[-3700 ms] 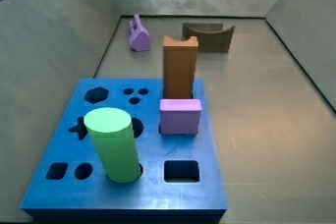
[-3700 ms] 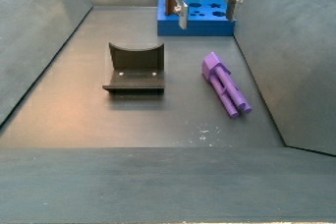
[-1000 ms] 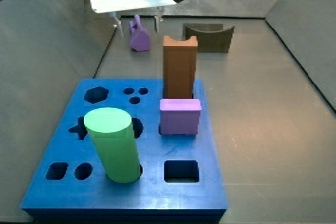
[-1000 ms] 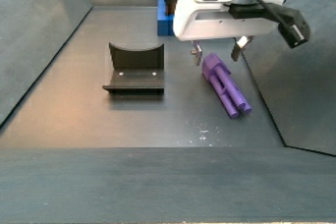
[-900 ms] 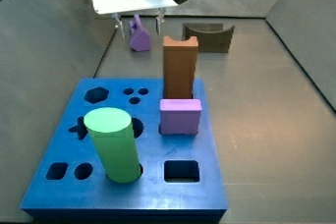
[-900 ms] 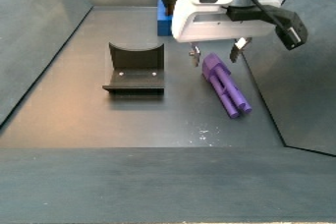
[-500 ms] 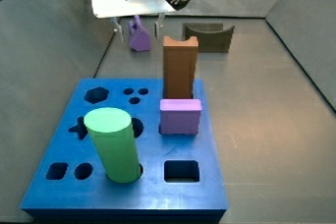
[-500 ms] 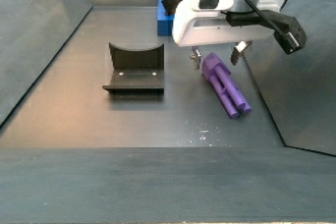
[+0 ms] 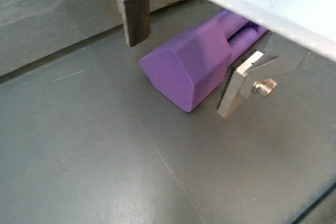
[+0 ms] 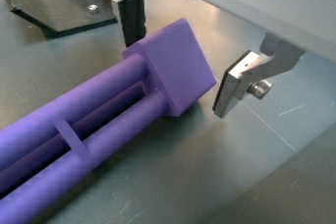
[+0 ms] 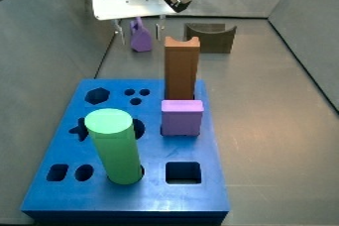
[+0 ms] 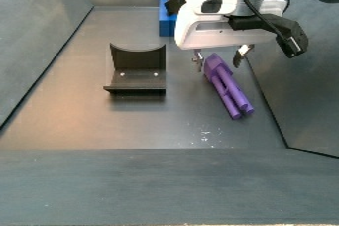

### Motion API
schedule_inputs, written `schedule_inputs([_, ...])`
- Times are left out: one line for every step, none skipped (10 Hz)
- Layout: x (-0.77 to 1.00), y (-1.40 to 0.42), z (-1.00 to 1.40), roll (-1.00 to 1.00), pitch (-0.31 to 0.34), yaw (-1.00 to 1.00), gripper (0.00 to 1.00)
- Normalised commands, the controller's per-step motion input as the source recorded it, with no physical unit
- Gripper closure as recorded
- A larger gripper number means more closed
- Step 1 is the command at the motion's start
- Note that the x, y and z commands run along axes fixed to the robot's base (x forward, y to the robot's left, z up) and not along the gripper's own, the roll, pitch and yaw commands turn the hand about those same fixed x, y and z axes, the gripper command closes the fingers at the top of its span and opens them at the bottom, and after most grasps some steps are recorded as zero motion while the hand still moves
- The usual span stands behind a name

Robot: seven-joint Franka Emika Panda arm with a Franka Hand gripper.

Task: Pick up the 3 prong object. Move up. Place the 3 prong object on the fixture. Regrasp the 3 prong object. Move to above the board. Insert the 3 prong object.
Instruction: Pick up the 3 prong object.

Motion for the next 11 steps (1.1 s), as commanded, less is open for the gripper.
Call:
schedule_inputs([0.0, 0.0, -1.0, 0.08, -0.056, 0.0, 0.0])
schedule_inputs([0.08, -0.1, -0.51, 0.16, -0.014, -0.03, 0.0])
schedule_inputs([0.0, 0.0, 0.0, 0.02, 0.0, 0.0, 0.0])
schedule_inputs([0.0, 0.0, 0.0, 0.04, 0.0, 0.0, 0.0])
schedule_inputs([0.0, 0.0, 0.0, 0.02, 0.0, 0.0, 0.0])
schedule_inputs([0.0, 0.0, 0.0, 0.0, 0.0, 0.0, 0.0])
schedule_inputs([0.0, 0.0, 0.0, 0.0, 0.0, 0.0, 1.0])
schedule_inputs([0.0, 0.0, 0.0, 0.0, 0.0, 0.0, 1.0])
schedule_inputs([0.0, 0.0, 0.0, 0.0, 0.0, 0.0, 1.0])
schedule_inputs([0.0, 0.0, 0.0, 0.0, 0.0, 0.0, 1.0])
schedule_inputs([0.0, 0.0, 0.0, 0.0, 0.0, 0.0, 1.0])
